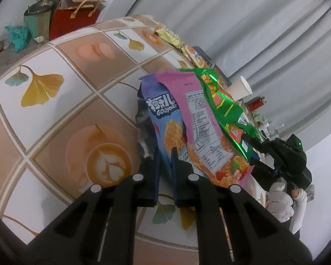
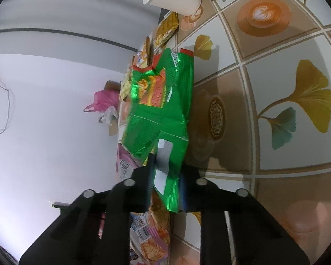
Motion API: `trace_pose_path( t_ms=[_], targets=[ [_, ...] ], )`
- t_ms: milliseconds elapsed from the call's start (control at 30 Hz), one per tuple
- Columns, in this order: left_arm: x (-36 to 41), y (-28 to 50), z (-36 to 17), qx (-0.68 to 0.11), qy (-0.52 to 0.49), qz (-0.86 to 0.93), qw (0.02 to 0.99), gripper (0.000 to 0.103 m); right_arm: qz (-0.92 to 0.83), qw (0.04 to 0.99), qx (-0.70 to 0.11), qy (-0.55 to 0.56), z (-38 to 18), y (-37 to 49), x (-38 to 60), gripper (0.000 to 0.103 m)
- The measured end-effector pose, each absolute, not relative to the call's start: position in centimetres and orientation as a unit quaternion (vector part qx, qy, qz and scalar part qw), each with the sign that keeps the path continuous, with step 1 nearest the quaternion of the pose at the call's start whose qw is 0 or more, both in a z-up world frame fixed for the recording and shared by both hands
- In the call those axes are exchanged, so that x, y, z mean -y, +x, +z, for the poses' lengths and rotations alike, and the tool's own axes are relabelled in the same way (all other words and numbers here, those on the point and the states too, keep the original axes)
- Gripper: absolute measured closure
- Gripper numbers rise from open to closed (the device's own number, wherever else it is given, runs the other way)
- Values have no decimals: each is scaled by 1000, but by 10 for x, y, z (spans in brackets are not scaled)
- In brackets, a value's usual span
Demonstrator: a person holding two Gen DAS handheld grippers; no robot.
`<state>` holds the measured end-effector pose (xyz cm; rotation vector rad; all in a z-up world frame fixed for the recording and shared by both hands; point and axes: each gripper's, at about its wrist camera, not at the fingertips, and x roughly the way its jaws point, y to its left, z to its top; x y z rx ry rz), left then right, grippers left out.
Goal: Collect trash
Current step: 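Grasp the pink chip bag with the left tool while the right tool grasps the green snack bag, then carry both snack bags over the wastebasket with both tools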
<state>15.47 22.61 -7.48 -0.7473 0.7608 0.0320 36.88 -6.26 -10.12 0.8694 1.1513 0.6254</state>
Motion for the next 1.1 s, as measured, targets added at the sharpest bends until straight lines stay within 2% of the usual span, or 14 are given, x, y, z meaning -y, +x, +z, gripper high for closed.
trace_pose_path(
  t_ms=[133,367,633,867,1100],
  targets=[
    [-226,150,-69,-354,-354,13,866,98,283,711,-505,399,-95,362,73,96],
    [-223,144,-56,-341,-351,2,872,102,284,715,-482,420,-84,348,99,97],
    [-211,132,-28,-324,-344,-26,881,103,286,728,-443,437,-60,312,142,98],
    [-196,114,5,-303,-333,-66,891,103,276,746,-386,468,-41,250,196,98],
    [-156,111,48,-297,-294,-121,900,103,267,748,-320,517,-50,177,263,98]
  ],
)
